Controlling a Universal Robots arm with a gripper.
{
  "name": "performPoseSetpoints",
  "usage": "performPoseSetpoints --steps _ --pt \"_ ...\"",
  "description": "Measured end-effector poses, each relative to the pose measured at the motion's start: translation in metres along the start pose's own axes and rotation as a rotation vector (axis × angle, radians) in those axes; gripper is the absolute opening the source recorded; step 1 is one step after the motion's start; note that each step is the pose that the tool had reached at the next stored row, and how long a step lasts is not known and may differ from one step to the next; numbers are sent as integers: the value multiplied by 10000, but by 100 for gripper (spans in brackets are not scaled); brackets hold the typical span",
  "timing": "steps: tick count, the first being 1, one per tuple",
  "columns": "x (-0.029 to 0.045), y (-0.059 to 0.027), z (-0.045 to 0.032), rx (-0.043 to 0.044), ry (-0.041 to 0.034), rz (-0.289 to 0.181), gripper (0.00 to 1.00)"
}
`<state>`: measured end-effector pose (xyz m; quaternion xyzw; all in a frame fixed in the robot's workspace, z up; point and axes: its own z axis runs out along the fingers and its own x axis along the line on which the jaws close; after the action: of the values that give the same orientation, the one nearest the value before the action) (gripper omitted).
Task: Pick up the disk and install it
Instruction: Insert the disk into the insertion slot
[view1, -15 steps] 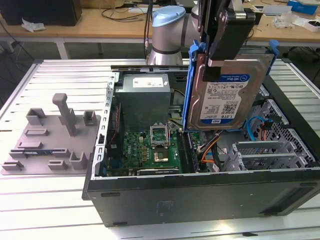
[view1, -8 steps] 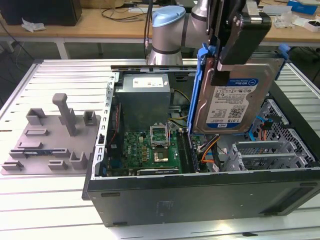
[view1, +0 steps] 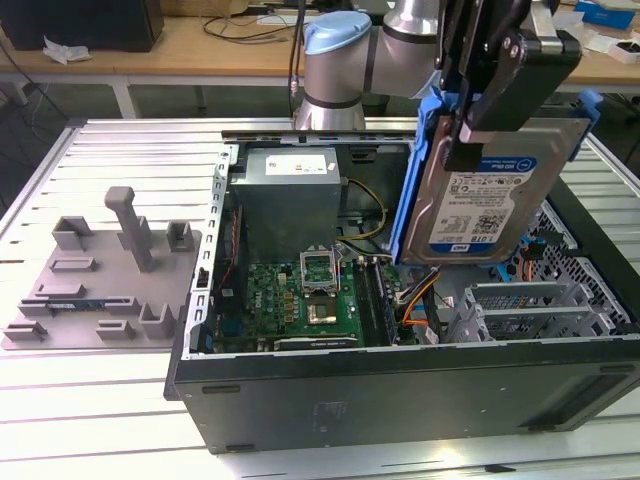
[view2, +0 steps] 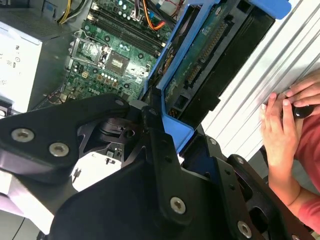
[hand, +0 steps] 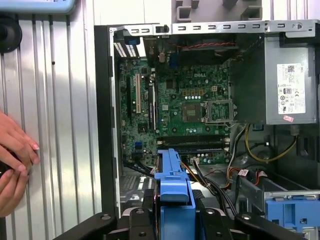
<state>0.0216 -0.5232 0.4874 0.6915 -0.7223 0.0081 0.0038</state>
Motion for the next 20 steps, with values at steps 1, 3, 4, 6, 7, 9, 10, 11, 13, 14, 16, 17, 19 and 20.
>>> performPoseSetpoints --steps 1,3,4,6,7,9,10,11,13,14,16,17,19,20 --pt "5 -9 0 -9 -9 -6 37" --pt "17 -29 1 -27 -30 -19 37" --pt "27 -46 1 -43 -40 -30 37" --pt "42 -68 2 -60 -44 -42 37" --pt "64 -96 3 -68 -44 -49 37" --pt "89 -128 4 -71 -44 -55 37" --pt "106 -151 4 -71 -43 -59 37" --pt "117 -167 4 -72 -44 -60 37" --pt "157 -228 5 -72 -43 -67 37" --pt "169 -250 6 -72 -44 -67 37" --pt "201 -331 8 -72 -46 -68 37" --pt "219 -386 8 -72 -48 -70 37" --pt "237 -460 10 -73 -53 -68 37" --pt "243 -488 11 -73 -55 -68 37"
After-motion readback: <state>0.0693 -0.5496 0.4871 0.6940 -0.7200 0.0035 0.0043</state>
